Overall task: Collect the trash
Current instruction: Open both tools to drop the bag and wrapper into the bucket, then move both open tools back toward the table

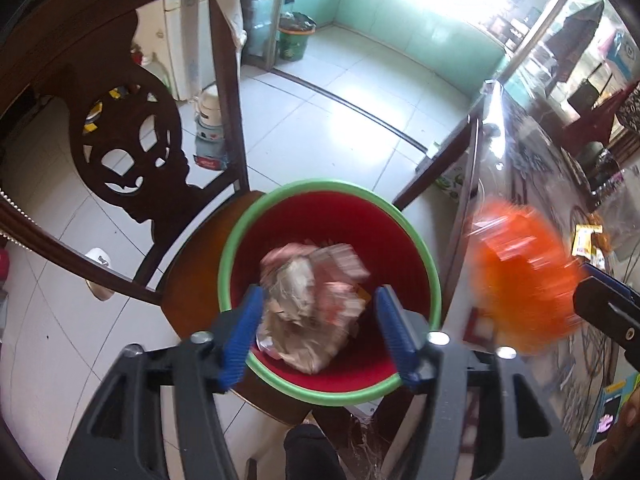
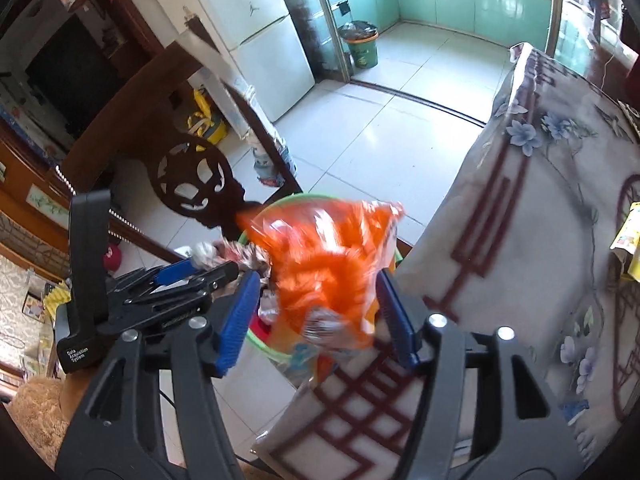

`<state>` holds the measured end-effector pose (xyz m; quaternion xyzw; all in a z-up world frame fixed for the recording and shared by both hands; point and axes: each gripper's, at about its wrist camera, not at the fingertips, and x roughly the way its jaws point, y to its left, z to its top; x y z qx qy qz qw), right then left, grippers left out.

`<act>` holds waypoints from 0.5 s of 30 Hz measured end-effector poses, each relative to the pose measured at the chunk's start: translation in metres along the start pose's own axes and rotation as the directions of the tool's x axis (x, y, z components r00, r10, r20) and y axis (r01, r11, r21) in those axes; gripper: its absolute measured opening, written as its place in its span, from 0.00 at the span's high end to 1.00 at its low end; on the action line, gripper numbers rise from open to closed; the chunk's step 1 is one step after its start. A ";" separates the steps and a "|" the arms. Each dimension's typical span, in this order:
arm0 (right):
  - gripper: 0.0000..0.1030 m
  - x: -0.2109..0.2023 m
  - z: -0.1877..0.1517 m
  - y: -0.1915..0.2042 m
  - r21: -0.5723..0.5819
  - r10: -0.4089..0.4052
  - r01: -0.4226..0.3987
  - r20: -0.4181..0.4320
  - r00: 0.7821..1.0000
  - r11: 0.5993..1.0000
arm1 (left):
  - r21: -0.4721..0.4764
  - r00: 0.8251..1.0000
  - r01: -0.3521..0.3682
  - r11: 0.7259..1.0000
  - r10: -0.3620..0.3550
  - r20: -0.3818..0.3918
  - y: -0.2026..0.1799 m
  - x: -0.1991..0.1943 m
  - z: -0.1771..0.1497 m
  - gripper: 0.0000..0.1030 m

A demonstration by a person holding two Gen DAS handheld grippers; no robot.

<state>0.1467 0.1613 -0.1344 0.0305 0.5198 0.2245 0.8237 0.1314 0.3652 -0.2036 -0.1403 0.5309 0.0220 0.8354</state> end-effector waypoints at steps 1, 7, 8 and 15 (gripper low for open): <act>0.43 -0.001 0.000 -0.002 0.004 -0.001 0.001 0.002 1.000 1.000 | 0.003 1.000 -0.002 1.000 0.002 0.001 0.000 -0.001 0.000 0.44; 0.39 -0.015 -0.008 -0.028 0.078 -0.031 0.029 0.023 0.999 0.997 | 0.029 0.999 0.033 0.999 -0.033 0.001 -0.017 -0.002 0.004 0.44; 0.39 -0.020 -0.011 -0.036 0.093 -0.051 0.048 0.028 0.998 0.995 | 0.044 0.999 0.041 0.998 -0.041 0.002 -0.022 -0.003 0.005 0.44; 0.38 -0.061 -0.043 -0.109 0.252 -0.206 0.188 0.046 0.978 0.949 | 0.196 0.993 0.119 0.973 -0.121 -0.002 -0.087 -0.006 0.006 0.44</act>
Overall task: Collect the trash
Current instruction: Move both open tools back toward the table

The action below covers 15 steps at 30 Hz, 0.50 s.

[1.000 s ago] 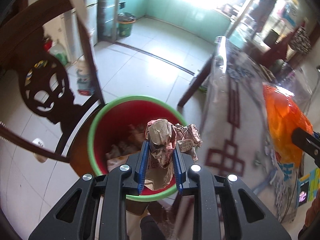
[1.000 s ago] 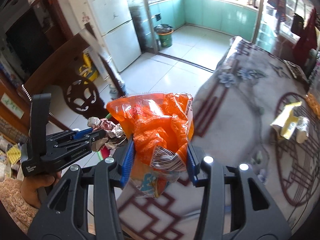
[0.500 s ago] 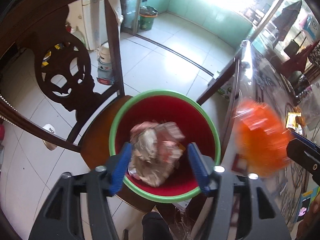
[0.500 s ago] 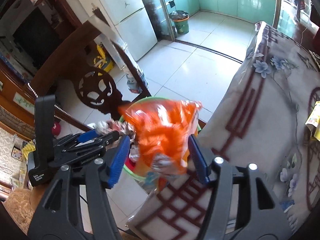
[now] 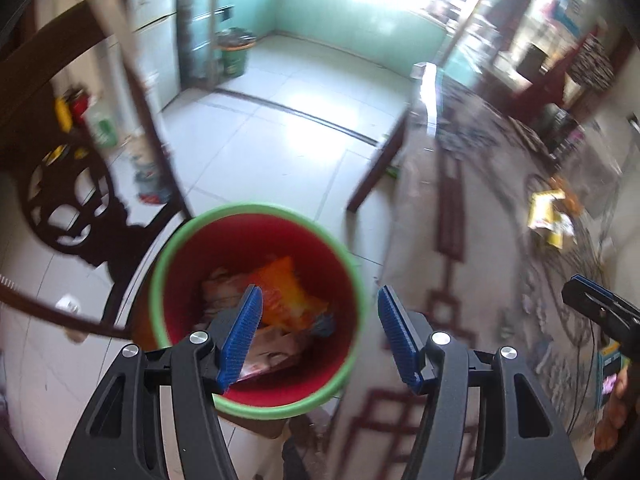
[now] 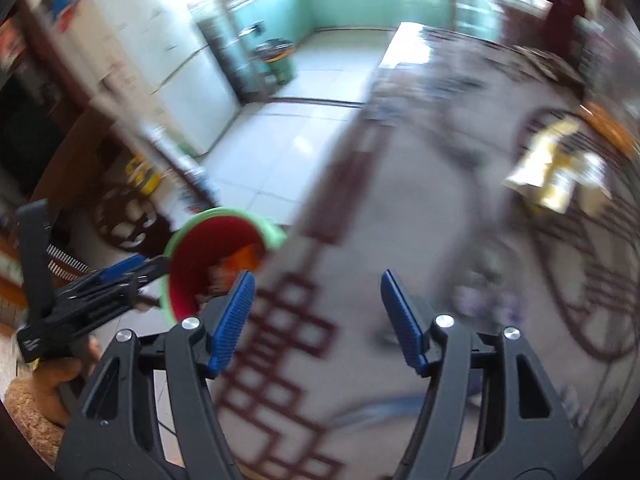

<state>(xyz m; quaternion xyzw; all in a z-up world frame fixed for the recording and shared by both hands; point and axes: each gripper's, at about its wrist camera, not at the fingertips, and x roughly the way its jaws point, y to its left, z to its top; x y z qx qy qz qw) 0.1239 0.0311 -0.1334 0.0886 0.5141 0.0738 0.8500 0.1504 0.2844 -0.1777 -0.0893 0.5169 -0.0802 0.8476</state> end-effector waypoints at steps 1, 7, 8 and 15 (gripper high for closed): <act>0.38 -0.005 -0.003 -0.017 0.037 -0.025 0.025 0.006 1.000 0.999 | 0.016 1.000 0.012 1.000 -0.012 -0.003 -0.008 0.001 0.001 0.44; 0.38 -0.039 -0.022 -0.109 0.225 -0.157 0.146 0.032 0.987 0.963 | 0.145 0.996 0.086 0.986 -0.082 -0.033 -0.071 0.008 0.002 0.44; 0.38 -0.044 -0.026 -0.126 0.251 -0.180 0.167 0.032 0.983 0.954 | 0.160 0.995 0.095 0.982 -0.090 -0.038 -0.081 0.009 0.001 0.44; 0.38 -0.072 -0.012 -0.229 0.375 -0.264 0.218 0.075 0.962 0.901 | 0.209 0.993 0.119 0.971 -0.116 -0.028 -0.140 0.001 -0.007 0.44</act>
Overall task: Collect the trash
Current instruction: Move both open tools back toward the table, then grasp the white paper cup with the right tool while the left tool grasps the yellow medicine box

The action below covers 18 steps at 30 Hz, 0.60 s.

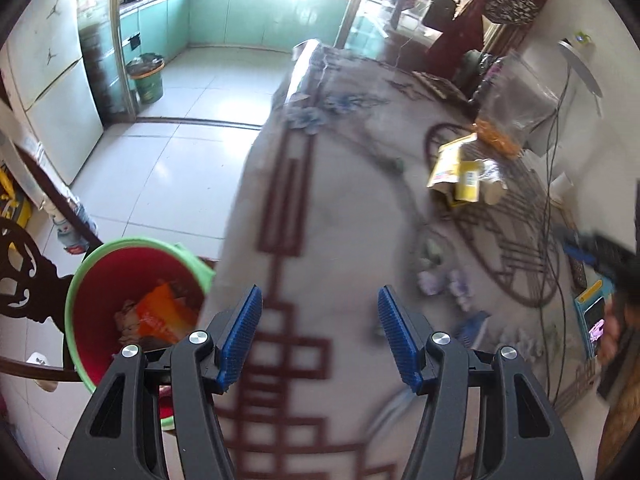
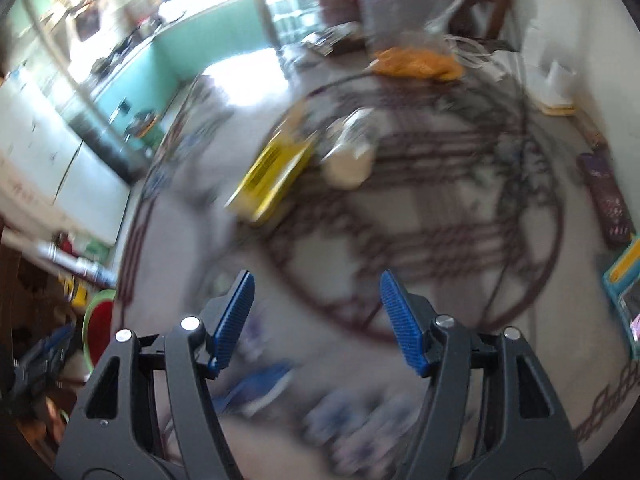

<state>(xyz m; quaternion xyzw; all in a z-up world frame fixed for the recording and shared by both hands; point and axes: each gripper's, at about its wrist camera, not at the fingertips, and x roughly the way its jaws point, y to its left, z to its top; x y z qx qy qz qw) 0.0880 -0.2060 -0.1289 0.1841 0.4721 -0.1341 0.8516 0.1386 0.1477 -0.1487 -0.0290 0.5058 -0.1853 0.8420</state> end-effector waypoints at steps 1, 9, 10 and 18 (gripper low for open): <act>0.38 0.002 0.010 -0.012 0.016 -0.005 0.005 0.017 1.000 1.000 | -0.002 1.000 -0.007 1.000 0.007 0.005 -0.009 -0.002 -0.001 0.43; 0.32 0.094 0.087 -0.056 0.050 0.087 -0.082 -0.110 0.990 0.995 | -0.059 0.999 -0.042 0.997 0.044 0.031 -0.069 0.004 0.009 0.42; 0.32 0.108 0.091 -0.056 0.057 0.106 -0.100 -0.125 0.986 0.993 | -0.056 0.998 -0.049 0.997 0.051 0.030 -0.077 0.006 0.010 0.42; 0.50 0.162 0.104 -0.046 0.056 0.184 -0.176 -0.188 0.965 0.983 | 0.029 0.993 -0.101 0.994 0.100 0.056 -0.142 0.021 0.041 0.37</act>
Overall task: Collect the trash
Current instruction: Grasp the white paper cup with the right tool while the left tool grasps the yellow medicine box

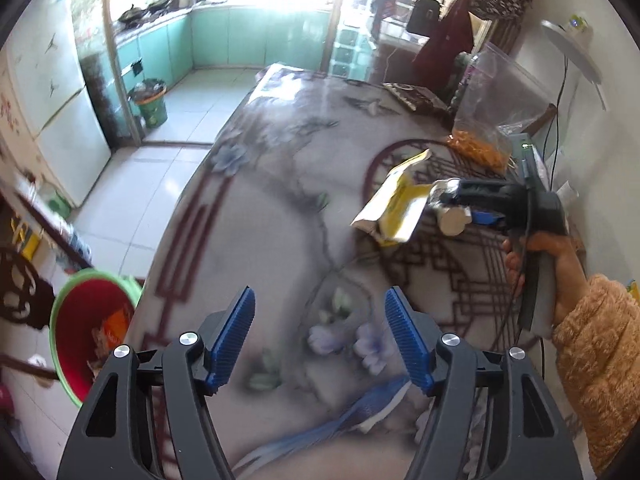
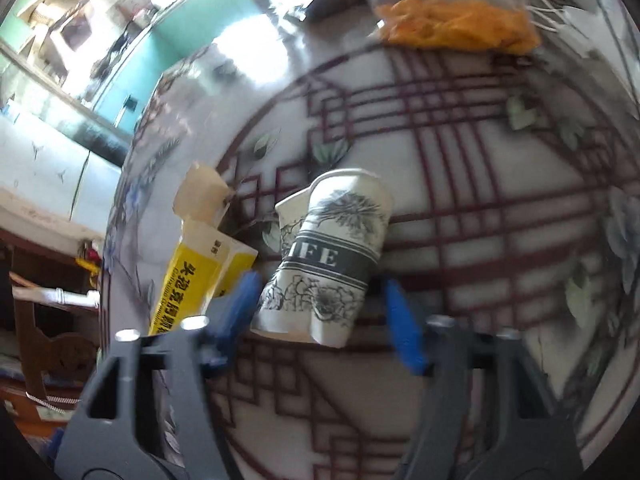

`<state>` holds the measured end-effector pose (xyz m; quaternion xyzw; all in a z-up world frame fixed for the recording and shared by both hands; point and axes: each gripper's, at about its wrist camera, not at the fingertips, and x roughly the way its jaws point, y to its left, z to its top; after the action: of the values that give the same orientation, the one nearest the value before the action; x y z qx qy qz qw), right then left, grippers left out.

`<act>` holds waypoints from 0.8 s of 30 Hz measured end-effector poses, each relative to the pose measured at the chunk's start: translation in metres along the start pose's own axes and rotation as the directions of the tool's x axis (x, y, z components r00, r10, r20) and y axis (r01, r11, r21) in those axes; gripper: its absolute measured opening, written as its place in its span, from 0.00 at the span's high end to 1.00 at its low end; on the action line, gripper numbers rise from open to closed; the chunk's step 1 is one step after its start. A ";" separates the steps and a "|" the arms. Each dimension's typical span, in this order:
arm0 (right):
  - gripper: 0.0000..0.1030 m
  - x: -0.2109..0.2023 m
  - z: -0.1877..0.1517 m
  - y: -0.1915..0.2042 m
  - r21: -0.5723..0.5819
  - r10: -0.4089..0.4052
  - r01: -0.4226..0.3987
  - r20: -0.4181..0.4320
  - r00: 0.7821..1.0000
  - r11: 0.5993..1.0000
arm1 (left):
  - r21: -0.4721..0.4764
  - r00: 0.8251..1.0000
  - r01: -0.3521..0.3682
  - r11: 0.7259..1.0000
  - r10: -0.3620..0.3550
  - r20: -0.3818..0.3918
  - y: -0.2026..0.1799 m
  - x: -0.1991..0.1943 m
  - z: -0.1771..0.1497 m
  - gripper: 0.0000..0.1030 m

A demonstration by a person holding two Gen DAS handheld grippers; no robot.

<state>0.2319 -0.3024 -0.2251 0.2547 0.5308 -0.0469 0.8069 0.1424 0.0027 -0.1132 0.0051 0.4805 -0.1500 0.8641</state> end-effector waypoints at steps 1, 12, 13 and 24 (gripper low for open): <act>0.53 -0.001 -0.001 -0.001 0.001 0.011 -0.011 0.001 1.000 1.000 | 0.011 1.000 -0.004 1.000 0.004 0.003 -0.006 0.003 0.005 0.37; 0.61 -0.076 -0.055 -0.050 0.001 0.108 -0.108 0.045 0.993 0.994 | 0.236 0.999 0.022 0.971 -0.011 -0.046 -0.090 0.099 0.073 0.31; 0.61 -0.081 -0.060 -0.055 0.009 0.108 -0.108 0.046 0.993 0.994 | 0.247 0.998 0.024 0.969 -0.009 -0.060 -0.097 0.112 0.077 0.30; 0.61 -0.109 -0.090 -0.091 0.079 0.115 -0.119 0.055 0.992 0.990 | 0.210 0.984 -0.003 0.978 0.041 -0.176 -0.120 0.185 0.085 0.43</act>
<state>0.0786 -0.3610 -0.1897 0.3172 0.4921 -0.0278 0.8102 0.2725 -0.1721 -0.2047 0.1146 0.5377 -0.1890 0.8137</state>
